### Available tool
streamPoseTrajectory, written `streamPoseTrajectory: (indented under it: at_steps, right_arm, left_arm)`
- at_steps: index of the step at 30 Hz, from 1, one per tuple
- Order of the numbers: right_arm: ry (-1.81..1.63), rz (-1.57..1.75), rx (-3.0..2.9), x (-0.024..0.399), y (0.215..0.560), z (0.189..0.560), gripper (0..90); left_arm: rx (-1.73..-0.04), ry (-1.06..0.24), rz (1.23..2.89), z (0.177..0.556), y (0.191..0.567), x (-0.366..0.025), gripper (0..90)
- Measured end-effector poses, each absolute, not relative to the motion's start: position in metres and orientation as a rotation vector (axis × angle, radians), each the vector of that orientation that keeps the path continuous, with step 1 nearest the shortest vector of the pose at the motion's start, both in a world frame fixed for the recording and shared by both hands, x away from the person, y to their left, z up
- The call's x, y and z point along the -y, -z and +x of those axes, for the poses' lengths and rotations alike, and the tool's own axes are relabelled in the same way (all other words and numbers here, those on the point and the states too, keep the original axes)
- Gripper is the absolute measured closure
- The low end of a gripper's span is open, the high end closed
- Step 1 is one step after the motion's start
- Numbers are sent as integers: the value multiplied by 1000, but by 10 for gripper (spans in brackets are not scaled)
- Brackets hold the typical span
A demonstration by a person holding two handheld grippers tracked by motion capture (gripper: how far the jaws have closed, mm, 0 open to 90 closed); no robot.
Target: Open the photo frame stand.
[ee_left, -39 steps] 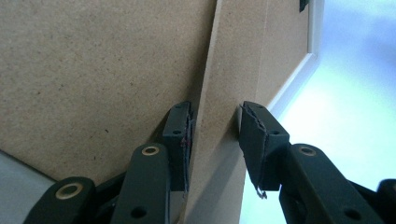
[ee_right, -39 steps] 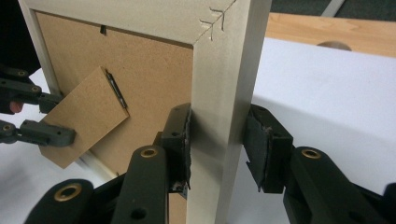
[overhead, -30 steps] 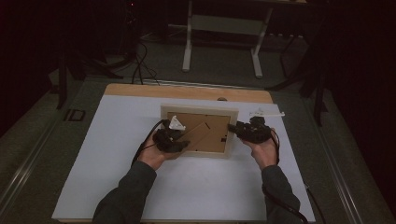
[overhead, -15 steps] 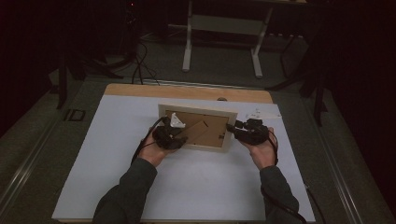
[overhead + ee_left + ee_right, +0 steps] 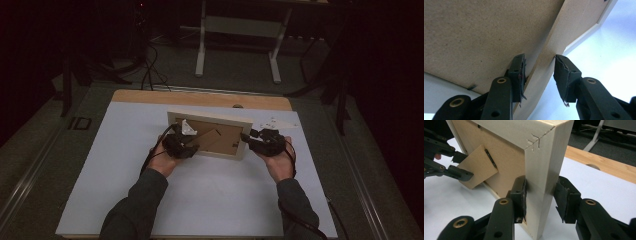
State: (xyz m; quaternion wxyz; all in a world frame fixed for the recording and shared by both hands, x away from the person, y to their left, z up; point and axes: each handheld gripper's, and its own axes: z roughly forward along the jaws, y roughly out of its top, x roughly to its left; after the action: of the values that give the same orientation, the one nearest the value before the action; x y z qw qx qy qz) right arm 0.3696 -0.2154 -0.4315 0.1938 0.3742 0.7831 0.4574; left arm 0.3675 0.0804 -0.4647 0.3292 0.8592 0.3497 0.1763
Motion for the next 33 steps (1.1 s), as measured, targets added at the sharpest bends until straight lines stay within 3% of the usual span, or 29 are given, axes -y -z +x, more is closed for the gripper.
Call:
streamPoseTrajectory:
  at_steps: [33]
  right_arm:
    - [-1250, 994, -2200, 214, 432, 359, 623]
  left_arm:
    - [-800, -422, 2226, 343, 456, -73, 736]
